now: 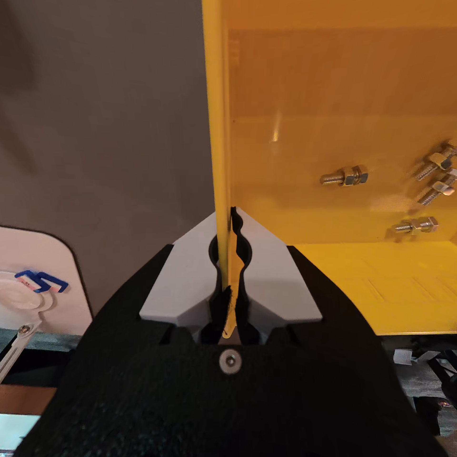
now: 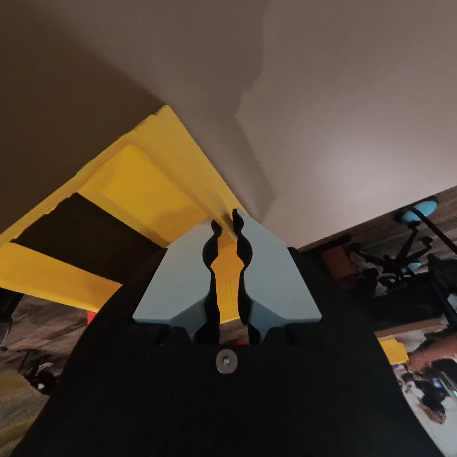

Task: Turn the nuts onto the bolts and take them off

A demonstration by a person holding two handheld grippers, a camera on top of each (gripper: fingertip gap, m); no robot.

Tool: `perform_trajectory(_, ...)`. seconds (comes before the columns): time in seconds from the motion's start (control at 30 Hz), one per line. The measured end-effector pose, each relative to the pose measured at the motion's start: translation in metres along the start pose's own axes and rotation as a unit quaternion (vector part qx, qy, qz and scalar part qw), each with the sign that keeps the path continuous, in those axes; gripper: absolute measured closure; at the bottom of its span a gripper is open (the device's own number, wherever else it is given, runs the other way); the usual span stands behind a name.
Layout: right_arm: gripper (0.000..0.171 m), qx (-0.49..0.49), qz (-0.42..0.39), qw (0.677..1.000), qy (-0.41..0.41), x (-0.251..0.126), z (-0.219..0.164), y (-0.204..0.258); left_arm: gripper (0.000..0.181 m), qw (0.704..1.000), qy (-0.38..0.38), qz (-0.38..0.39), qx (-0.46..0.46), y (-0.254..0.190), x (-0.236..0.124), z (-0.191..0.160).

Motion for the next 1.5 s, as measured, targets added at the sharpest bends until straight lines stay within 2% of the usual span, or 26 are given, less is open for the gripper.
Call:
perform_trajectory(0.17, 0.166, 0.055, 0.021, 0.998, 0.005, -0.001, 0.008, -0.024, 0.18, 1.0, -0.001, 0.018, 0.011, 0.027, 0.001, -0.008)
perform_trajectory(0.3, 0.165, 0.106, 0.03, 0.994, -0.008, 0.0, 0.005, -0.037, 0.167, 0.997, 0.02, 0.079, 0.001, 0.044, 0.003, -0.001)
perform_trajectory(0.33, 0.155, 0.122, 0.022, 0.992, -0.013, -0.002, 0.004, -0.039, 0.158, 0.994, 0.029, 0.102, -0.016, 0.047, 0.004, 0.0)
perform_trajectory(0.4, 0.122, 0.156, -0.017, 0.987, -0.035, -0.011, -0.005, -0.041, 0.102, 0.99, 0.036, 0.118, -0.068, 0.044, 0.0, -0.003)
perform_trajectory(0.47, 0.102, 0.185, -0.062, 0.976, -0.1, -0.028, -0.019, -0.032, 0.089, 0.98, -0.012, 0.145, -0.138, 0.035, -0.014, -0.011)
perform_trajectory(0.53, 0.083, 0.206, -0.117, 0.954, -0.184, -0.051, -0.036, -0.009, 0.076, 0.951, -0.103, 0.224, -0.186, 0.015, -0.038, -0.023)
perform_trajectory(0.6, 0.083, 0.239, -0.193, 0.91, -0.28, -0.08, -0.052, 0.027, 0.064, 0.897, -0.197, 0.32, -0.234, -0.016, -0.067, -0.03)
perform_trajectory(0.67, 0.083, 0.261, -0.231, 0.843, -0.41, -0.109, -0.055, 0.077, 0.065, 0.84, -0.288, 0.371, -0.273, -0.059, -0.091, -0.021)
perform_trajectory(0.7, 0.084, 0.257, -0.225, 0.807, -0.481, -0.12, -0.05, 0.107, 0.065, 0.817, -0.328, 0.382, -0.28, -0.084, -0.099, -0.01)
perform_trajectory(0.77, 0.086, 0.21, -0.178, 0.738, -0.616, -0.136, -0.03, 0.17, 0.076, 0.769, -0.417, 0.389, -0.289, -0.134, -0.111, 0.022)
perform_trajectory(0.8, 0.092, 0.185, -0.154, 0.7, -0.672, -0.14, -0.018, 0.198, 0.085, 0.744, -0.462, 0.385, -0.293, -0.157, -0.114, 0.04)
perform_trajectory(0.83, 0.106, 0.167, -0.134, 0.658, -0.722, -0.142, -0.006, 0.222, 0.097, 0.723, -0.505, 0.37, -0.293, -0.178, -0.114, 0.06)
perform_trajectory(0.9, 0.166, 0.16, -0.116, 0.54, -0.818, -0.137, 0.016, 0.257, 0.14, 0.664, -0.596, 0.341, -0.296, -0.207, -0.107, 0.099)
perform_trajectory(0.93, 0.171, 0.164, -0.114, 0.49, -0.848, -0.127, 0.029, 0.267, 0.166, 0.631, -0.638, 0.328, -0.295, -0.216, -0.099, 0.116)
perform_trajectory(0.97, 0.171, 0.176, -0.126, 0.475, -0.853, -0.114, 0.046, 0.272, 0.181, 0.602, -0.669, 0.32, -0.296, -0.221, -0.088, 0.133)
perform_trajectory(1.0, 0.171, 0.193, -0.158, 0.486, -0.838, -0.098, 0.063, 0.27, 0.181, 0.587, -0.678, 0.324, -0.302, -0.22, -0.073, 0.148)
perform_trajectory(1.1, 0.171, 0.193, -0.273, 0.547, -0.767, -0.059, 0.105, 0.261, 0.181, 0.615, -0.637, 0.352, -0.302, -0.2, -0.022, 0.186)
perform_trajectory(1.17, 0.171, 0.163, -0.325, 0.571, -0.736, -0.046, 0.116, 0.26, 0.181, 0.632, -0.617, 0.368, -0.292, -0.186, 0.003, 0.195)
perform_trajectory(1.3, 0.171, 0.151, -0.359, 0.611, -0.689, -0.031, 0.114, 0.258, 0.181, 0.637, -0.588, 0.399, -0.298, -0.166, 0.027, 0.18)
perform_trajectory(1.5, 0.171, 0.197, -0.375, 0.617, -0.663, -0.014, 0.076, 0.252, 0.181, 0.628, -0.578, 0.402, -0.331, -0.153, 0.035, 0.146)
Point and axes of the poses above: each gripper's, where its closed fingertips meet, x out along the fingers, z out of its top, y = z × x across the jaws, the point moved 9 cm from there along -x, back along the fingers, and after that the axes turned 4 degrees about -x, right-handed, at the moved point
